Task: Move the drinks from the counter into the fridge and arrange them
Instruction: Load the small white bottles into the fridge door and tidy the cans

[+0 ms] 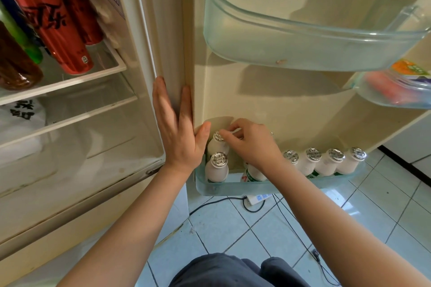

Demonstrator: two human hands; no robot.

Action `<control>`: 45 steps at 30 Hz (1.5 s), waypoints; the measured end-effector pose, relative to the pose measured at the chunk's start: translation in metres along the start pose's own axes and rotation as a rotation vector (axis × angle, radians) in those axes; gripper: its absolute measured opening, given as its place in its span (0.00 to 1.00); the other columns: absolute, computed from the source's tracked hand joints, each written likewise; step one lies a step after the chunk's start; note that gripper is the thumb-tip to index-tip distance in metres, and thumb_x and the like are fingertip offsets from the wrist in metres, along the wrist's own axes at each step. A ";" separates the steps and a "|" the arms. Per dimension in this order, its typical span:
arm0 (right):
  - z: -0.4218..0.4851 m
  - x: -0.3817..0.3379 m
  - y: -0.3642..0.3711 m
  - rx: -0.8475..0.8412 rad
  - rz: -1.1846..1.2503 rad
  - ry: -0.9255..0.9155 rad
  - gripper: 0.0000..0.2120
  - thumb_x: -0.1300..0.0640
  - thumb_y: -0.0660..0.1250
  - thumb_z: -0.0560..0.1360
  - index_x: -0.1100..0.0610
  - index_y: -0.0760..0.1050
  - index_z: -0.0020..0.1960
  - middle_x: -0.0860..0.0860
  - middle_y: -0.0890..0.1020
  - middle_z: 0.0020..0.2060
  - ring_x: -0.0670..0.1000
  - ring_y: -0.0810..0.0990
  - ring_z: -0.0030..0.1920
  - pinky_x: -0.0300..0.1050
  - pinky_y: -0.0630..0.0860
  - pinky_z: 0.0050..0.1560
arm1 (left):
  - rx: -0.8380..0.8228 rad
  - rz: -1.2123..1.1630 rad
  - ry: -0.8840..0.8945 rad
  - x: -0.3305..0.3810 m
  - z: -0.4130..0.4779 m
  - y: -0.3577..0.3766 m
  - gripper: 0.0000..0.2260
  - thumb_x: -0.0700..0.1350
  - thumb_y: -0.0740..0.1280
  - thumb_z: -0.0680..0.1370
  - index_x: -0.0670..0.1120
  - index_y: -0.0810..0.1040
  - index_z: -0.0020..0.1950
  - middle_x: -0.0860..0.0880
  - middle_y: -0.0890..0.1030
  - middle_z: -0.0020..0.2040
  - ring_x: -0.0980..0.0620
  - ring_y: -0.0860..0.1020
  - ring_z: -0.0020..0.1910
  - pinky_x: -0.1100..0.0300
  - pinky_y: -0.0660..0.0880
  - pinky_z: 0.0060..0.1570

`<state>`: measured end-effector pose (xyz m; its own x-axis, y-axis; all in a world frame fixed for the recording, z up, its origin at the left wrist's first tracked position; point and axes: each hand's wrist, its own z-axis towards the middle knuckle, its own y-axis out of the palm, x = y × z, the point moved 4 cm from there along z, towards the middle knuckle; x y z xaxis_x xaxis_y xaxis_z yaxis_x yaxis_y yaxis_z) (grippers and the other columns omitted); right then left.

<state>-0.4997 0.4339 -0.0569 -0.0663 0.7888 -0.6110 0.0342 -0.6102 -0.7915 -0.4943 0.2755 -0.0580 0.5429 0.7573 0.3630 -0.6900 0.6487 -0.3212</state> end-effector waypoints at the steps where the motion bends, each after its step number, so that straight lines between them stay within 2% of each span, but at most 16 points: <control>1: -0.003 0.001 -0.006 0.017 0.025 0.011 0.15 0.43 0.65 0.75 0.53 0.77 0.53 0.49 0.83 0.43 0.50 0.81 0.47 0.47 0.78 0.48 | -0.001 -0.002 0.000 0.000 0.000 0.000 0.28 0.58 0.51 0.81 0.38 0.61 0.72 0.29 0.53 0.72 0.35 0.52 0.74 0.40 0.55 0.71; 4: -0.015 0.008 -0.027 0.063 0.015 0.013 0.11 0.47 0.64 0.75 0.52 0.77 0.53 0.46 0.82 0.44 0.47 0.81 0.46 0.47 0.79 0.48 | -0.005 -0.010 0.006 0.001 0.001 0.000 0.28 0.57 0.51 0.81 0.37 0.61 0.72 0.30 0.53 0.72 0.35 0.52 0.74 0.39 0.56 0.71; 8: -0.031 0.020 -0.047 0.101 -0.229 -0.068 0.10 0.49 0.64 0.75 0.51 0.76 0.54 0.41 0.78 0.40 0.48 0.80 0.44 0.46 0.78 0.42 | 0.002 -0.016 0.014 0.001 0.000 -0.001 0.28 0.57 0.51 0.81 0.36 0.61 0.71 0.33 0.51 0.71 0.34 0.53 0.74 0.37 0.56 0.70; 11: -0.037 0.029 -0.049 0.119 -0.384 -0.099 0.11 0.48 0.63 0.75 0.49 0.75 0.55 0.42 0.80 0.42 0.48 0.78 0.42 0.40 0.70 0.34 | -0.001 -0.023 0.008 0.001 0.000 0.000 0.28 0.57 0.51 0.81 0.37 0.61 0.72 0.32 0.51 0.71 0.34 0.52 0.74 0.37 0.57 0.70; 13: -0.039 0.034 -0.045 0.073 -0.494 -0.092 0.14 0.45 0.62 0.75 0.48 0.73 0.59 0.44 0.82 0.46 0.49 0.77 0.44 0.40 0.66 0.33 | -0.002 -0.031 0.006 0.001 0.000 0.000 0.28 0.58 0.50 0.81 0.37 0.60 0.72 0.32 0.51 0.71 0.34 0.52 0.74 0.37 0.56 0.70; 18: -0.038 0.038 -0.031 -0.118 -0.625 -0.105 0.18 0.39 0.61 0.74 0.48 0.72 0.59 0.49 0.81 0.48 0.53 0.79 0.47 0.42 0.69 0.35 | 0.000 -0.035 0.007 0.001 0.000 0.000 0.29 0.58 0.50 0.81 0.37 0.61 0.71 0.31 0.50 0.71 0.34 0.52 0.74 0.38 0.55 0.71; 21: -0.034 0.037 -0.026 -0.127 -0.593 -0.132 0.15 0.44 0.62 0.75 0.49 0.73 0.58 0.51 0.80 0.46 0.54 0.77 0.45 0.43 0.65 0.36 | -0.005 -0.041 0.006 0.001 0.001 0.000 0.28 0.58 0.50 0.81 0.37 0.61 0.71 0.31 0.50 0.71 0.32 0.52 0.73 0.36 0.57 0.70; 24: -0.033 0.035 -0.025 -0.122 -0.540 -0.144 0.14 0.44 0.63 0.75 0.48 0.74 0.58 0.51 0.81 0.45 0.53 0.74 0.41 0.43 0.63 0.34 | -0.004 -0.039 0.005 0.002 0.000 0.000 0.28 0.58 0.50 0.81 0.37 0.60 0.72 0.31 0.50 0.71 0.33 0.52 0.74 0.37 0.56 0.70; 28: -0.033 0.028 -0.014 -0.167 -0.502 -0.241 0.15 0.43 0.64 0.75 0.46 0.73 0.60 0.49 0.82 0.48 0.53 0.79 0.47 0.44 0.67 0.37 | -0.004 -0.029 -0.007 0.002 0.000 0.000 0.28 0.58 0.50 0.81 0.38 0.60 0.73 0.32 0.50 0.72 0.35 0.52 0.74 0.38 0.56 0.71; 32: -0.032 0.022 -0.007 -0.183 -0.445 -0.306 0.15 0.44 0.64 0.75 0.46 0.73 0.60 0.48 0.82 0.48 0.53 0.79 0.48 0.44 0.68 0.40 | -0.006 -0.025 -0.003 0.002 -0.001 0.000 0.28 0.58 0.50 0.81 0.39 0.59 0.73 0.34 0.50 0.72 0.35 0.52 0.74 0.38 0.56 0.71; 36: -0.033 0.023 -0.007 -0.154 -0.442 -0.312 0.15 0.44 0.64 0.75 0.45 0.73 0.60 0.48 0.82 0.47 0.53 0.79 0.47 0.44 0.66 0.38 | -0.006 -0.023 -0.006 0.001 -0.001 -0.001 0.29 0.58 0.50 0.81 0.39 0.59 0.73 0.34 0.50 0.72 0.35 0.52 0.74 0.39 0.55 0.71; 41: -0.035 0.025 -0.006 -0.165 -0.418 -0.279 0.18 0.41 0.63 0.74 0.46 0.71 0.61 0.46 0.81 0.49 0.50 0.79 0.48 0.43 0.71 0.40 | -0.008 -0.009 -0.004 0.001 -0.001 -0.001 0.28 0.58 0.50 0.81 0.39 0.59 0.73 0.33 0.51 0.72 0.37 0.52 0.74 0.42 0.54 0.72; 43: -0.035 0.025 -0.014 -0.137 -0.300 -0.221 0.19 0.40 0.62 0.73 0.48 0.73 0.60 0.42 0.81 0.48 0.47 0.79 0.45 0.41 0.72 0.41 | -0.007 -0.008 0.001 0.001 -0.001 -0.001 0.28 0.58 0.50 0.81 0.38 0.59 0.73 0.33 0.51 0.72 0.37 0.51 0.75 0.42 0.54 0.72; 45: -0.032 0.025 -0.026 -0.044 -0.157 -0.178 0.15 0.42 0.62 0.74 0.48 0.76 0.56 0.38 0.79 0.44 0.41 0.77 0.38 0.39 0.71 0.38 | -0.009 -0.009 0.000 0.001 -0.001 -0.001 0.28 0.58 0.50 0.81 0.38 0.59 0.73 0.33 0.51 0.72 0.37 0.51 0.75 0.42 0.53 0.72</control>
<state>-0.4700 0.4719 -0.0520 -0.2488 0.8460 -0.4715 0.0524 -0.4743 -0.8788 -0.4927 0.2755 -0.0577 0.5489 0.7517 0.3656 -0.6808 0.6558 -0.3262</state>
